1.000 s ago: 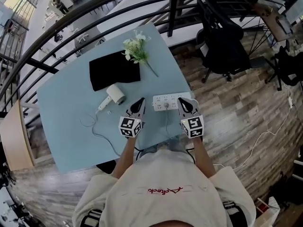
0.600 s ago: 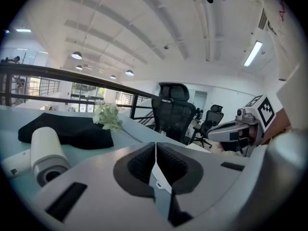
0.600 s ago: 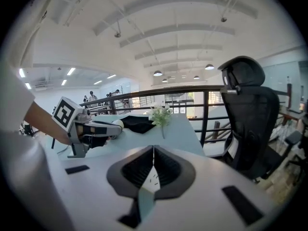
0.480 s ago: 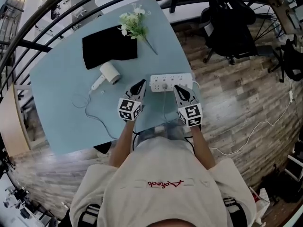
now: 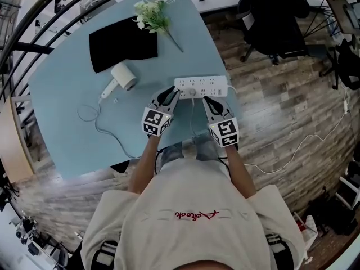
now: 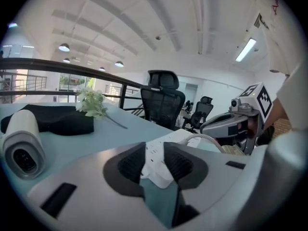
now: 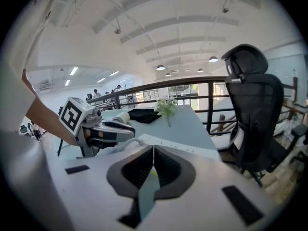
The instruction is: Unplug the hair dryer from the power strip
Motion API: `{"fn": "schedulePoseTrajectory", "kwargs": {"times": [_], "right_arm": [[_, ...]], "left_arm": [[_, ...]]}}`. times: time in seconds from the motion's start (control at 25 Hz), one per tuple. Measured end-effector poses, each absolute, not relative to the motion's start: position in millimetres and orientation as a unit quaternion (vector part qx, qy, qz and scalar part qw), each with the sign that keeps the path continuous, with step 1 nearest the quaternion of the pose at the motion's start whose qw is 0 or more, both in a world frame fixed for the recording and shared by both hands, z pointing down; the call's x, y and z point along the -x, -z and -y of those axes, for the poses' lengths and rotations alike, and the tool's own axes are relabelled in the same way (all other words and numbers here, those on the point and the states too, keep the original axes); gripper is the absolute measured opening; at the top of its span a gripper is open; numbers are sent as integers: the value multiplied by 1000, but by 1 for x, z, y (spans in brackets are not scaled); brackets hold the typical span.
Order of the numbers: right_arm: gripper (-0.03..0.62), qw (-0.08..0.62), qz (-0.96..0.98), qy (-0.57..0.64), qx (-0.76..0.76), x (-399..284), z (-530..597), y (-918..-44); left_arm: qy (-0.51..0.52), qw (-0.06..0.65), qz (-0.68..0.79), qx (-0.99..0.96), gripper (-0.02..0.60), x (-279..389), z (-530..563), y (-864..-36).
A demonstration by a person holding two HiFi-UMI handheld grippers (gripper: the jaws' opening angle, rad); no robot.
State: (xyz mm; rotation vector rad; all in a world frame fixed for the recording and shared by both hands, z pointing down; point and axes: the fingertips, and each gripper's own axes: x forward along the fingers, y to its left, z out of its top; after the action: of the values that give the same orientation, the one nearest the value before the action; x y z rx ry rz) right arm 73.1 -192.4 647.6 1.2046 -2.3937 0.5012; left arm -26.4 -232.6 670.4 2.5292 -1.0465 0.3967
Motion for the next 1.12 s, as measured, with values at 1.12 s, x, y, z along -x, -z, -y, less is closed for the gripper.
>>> {"fn": "schedulePoseTrajectory", "kwargs": {"times": [1.12], "right_arm": [[18, 222, 861, -186, -417, -69, 189, -666]], "left_arm": [[-214, 106, 371, -897, 78, 16, 232, -695]]}}
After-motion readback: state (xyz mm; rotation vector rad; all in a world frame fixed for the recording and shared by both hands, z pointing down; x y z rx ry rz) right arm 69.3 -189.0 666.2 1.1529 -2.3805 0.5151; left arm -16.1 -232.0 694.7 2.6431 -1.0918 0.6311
